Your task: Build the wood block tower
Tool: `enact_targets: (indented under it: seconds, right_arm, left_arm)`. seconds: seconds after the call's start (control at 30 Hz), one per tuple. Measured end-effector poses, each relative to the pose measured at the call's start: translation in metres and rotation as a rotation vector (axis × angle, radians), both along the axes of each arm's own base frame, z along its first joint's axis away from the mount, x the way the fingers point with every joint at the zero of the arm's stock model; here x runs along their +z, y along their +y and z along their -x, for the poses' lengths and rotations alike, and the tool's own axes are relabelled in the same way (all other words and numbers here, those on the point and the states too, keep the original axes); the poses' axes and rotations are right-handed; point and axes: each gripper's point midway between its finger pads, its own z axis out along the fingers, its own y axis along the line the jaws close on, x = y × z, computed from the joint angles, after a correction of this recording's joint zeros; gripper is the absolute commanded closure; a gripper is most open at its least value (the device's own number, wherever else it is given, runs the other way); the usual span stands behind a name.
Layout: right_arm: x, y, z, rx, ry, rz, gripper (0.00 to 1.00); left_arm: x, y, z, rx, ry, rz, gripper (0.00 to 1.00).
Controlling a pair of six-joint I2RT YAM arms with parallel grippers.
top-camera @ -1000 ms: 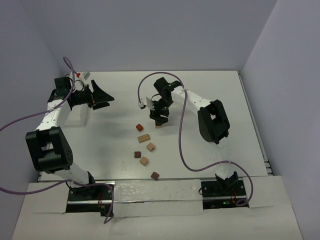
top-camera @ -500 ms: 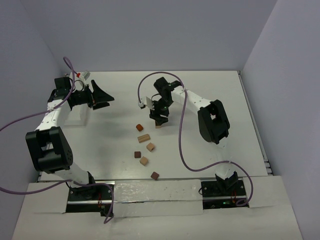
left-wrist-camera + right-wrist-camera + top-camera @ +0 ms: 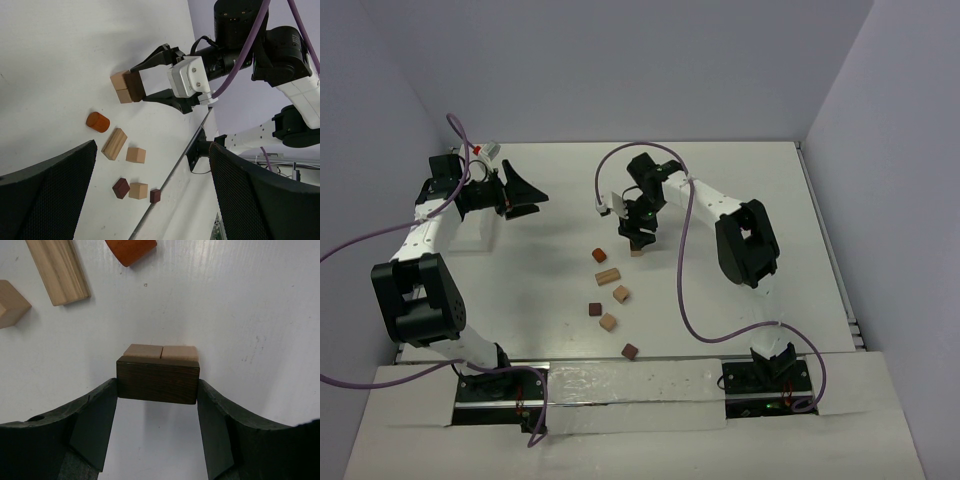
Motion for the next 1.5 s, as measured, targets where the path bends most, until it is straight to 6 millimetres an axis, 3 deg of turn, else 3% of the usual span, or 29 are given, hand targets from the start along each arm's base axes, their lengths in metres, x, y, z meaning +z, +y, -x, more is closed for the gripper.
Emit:
enact_targets:
  seconds: [0.53,0.67,0.83,0.87,1.33,1.5]
  right_arm:
    - [-0.006,0.0,0.001,0.002,0.011,0.007,0.58]
    - [-0.006,0.0,0.001,0.002,0.01,0.007,0.45]
    - [-0.006,-0.001,0.0,0.007,0.005,0.009,0.02]
    - [-0.007,-0.001,-0.001,0.009,0.002,0.011,0.0]
    - [-0.006,0.0,-0.002,0.007,-0.006,0.007,0.0]
    - [0.019,0.003,-0.002,-0.02,-0.03,-0.03,0.0]
  left_arm:
    - [0.0,0.0,0.0,0.0,0.0,0.0,0.01]
    - [0.0,0.0,0.0,0.0,0.0,0.0,0.01]
    - [0.0,0.0,0.0,0.0,0.0,0.0,0.01]
    - [0.0,0.0,0.0,0.0,0.0,0.0,0.01]
    - [-0.001,0.001,0.0,0.001,-0.003,-0.007,0.01]
    - [-0.005,0.005,-0.001,0.021,-0.023,-0.063,0.01]
